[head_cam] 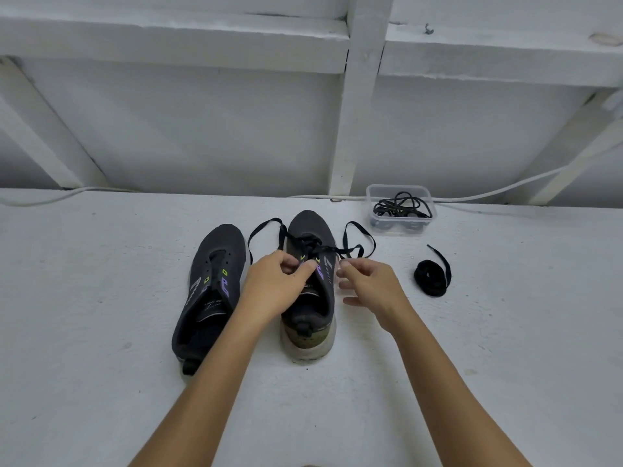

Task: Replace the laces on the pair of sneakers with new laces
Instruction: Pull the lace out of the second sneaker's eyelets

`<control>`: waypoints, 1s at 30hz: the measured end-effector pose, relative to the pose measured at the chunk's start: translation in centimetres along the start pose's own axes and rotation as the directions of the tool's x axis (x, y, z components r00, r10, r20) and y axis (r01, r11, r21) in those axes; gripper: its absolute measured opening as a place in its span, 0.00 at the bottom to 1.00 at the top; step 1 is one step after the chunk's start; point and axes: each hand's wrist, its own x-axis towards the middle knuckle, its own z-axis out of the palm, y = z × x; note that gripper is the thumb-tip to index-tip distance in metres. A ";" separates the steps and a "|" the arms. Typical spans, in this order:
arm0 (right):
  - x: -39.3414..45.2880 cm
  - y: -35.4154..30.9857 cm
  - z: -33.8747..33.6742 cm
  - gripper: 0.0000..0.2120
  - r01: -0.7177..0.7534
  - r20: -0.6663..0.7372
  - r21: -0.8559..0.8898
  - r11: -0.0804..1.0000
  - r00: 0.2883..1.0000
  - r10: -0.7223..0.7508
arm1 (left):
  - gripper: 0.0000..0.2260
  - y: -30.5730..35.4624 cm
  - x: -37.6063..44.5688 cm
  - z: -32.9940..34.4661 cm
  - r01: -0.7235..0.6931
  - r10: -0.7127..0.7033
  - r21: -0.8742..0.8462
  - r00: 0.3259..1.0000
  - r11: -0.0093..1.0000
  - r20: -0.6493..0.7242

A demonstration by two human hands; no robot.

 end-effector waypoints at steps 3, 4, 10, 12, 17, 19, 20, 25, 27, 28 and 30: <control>-0.6 -0.5 0.1 0.11 -0.015 0.081 -0.067 0.998 0.997 0.021 | 0.15 -0.2 0.1 0.6 0.067 -0.063 -0.137 0.997 0.988 0.035; -0.8 -0.8 0.1 0.11 -0.001 0.083 -0.101 0.995 0.997 0.009 | 0.14 -0.3 0.1 1.0 0.082 -0.075 -0.192 0.996 0.978 0.046; -2.2 -2.1 -0.4 0.04 0.066 0.167 -0.238 0.969 0.986 -0.026 | 0.05 -1.4 0.0 1.7 0.006 -0.034 -0.228 0.992 0.974 -0.122; -2.9 -2.2 0.1 0.03 0.096 0.191 -0.280 0.955 0.981 -0.043 | 0.08 -1.3 0.0 1.5 -0.042 0.008 -0.210 0.987 0.977 -0.163; -3.5 -2.3 1.1 0.15 0.160 0.200 -0.335 0.928 0.975 -0.096 | 0.06 -1.5 0.9 1.3 -0.150 0.136 -0.068 0.975 0.986 -0.175; -3.5 -2.5 1.1 0.11 0.163 0.225 -0.357 0.920 0.971 -0.085 | 0.04 -1.4 1.4 1.0 -0.174 0.169 -0.013 0.973 0.985 -0.160; -3.4 -2.6 1.0 0.09 0.167 0.243 -0.366 0.915 0.967 -0.080 | 0.02 -1.3 1.6 0.9 -0.185 0.187 0.024 0.972 0.982 -0.140; -3.1 -3.2 0.9 0.12 0.152 0.269 -0.414 0.897 0.962 -0.039 | 0.04 0.0 2.5 0.3 -0.220 0.225 0.258 0.974 0.941 0.011; -2.8 -3.1 1.1 0.13 0.142 0.252 -0.446 0.884 0.967 -0.028 | 0.06 0.7 3.0 -0.3 -0.205 0.197 0.299 0.979 0.932 0.057; -2.7 -3.0 1.2 0.13 0.140 0.248 -0.456 0.879 0.968 -0.025 | 0.07 1.0 3.2 -0.4 -0.201 0.186 0.320 0.980 0.926 0.076; -2.5 -2.8 1.3 0.12 0.130 0.240 -0.465 0.876 0.971 -0.017 | 0.07 1.2 3.7 -0.6 -0.198 0.178 0.326 0.980 0.925 0.089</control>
